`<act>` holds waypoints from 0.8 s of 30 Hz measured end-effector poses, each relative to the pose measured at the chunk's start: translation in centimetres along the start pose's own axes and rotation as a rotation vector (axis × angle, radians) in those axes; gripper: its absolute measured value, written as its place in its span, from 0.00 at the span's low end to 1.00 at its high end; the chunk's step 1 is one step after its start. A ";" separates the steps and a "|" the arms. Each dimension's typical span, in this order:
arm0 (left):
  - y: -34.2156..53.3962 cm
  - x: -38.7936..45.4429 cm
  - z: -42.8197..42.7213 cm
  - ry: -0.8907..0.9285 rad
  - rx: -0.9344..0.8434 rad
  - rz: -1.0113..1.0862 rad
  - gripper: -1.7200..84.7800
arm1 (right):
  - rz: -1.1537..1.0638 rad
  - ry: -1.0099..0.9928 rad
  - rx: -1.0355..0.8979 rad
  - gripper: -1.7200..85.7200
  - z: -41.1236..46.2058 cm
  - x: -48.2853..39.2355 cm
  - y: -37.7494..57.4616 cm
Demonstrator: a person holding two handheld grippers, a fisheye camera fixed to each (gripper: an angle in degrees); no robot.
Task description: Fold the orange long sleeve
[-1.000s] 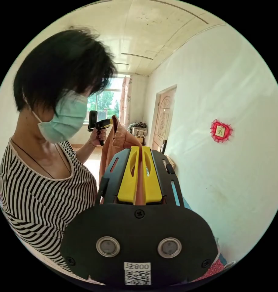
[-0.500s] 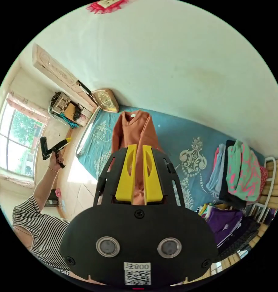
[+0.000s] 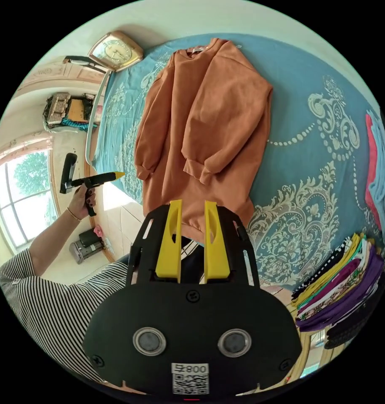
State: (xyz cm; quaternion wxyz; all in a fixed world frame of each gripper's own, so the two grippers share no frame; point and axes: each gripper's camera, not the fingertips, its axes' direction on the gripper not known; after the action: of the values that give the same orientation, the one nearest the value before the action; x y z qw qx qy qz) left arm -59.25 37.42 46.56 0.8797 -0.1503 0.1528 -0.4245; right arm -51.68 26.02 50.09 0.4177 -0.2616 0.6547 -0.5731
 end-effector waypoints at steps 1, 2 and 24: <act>-0.7 0.1 1.9 -0.044 -0.007 0.001 0.12 | -0.033 0.010 -0.014 0.12 1.6 -0.3 -1.7; -1.1 0.1 2.8 -0.068 -0.012 0.001 0.12 | -0.050 0.016 -0.018 0.12 2.3 -0.4 -2.5; 9.9 -13.1 4.2 -0.035 0.415 -0.226 0.05 | -0.266 0.303 -0.017 0.04 6.4 11.8 -8.8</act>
State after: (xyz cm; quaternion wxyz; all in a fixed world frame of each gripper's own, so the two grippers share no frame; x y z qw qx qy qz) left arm -58.38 54.28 48.30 0.8411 0.0105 0.0293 -0.5400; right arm -53.53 11.04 55.77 0.2330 -0.2601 0.6746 -0.6503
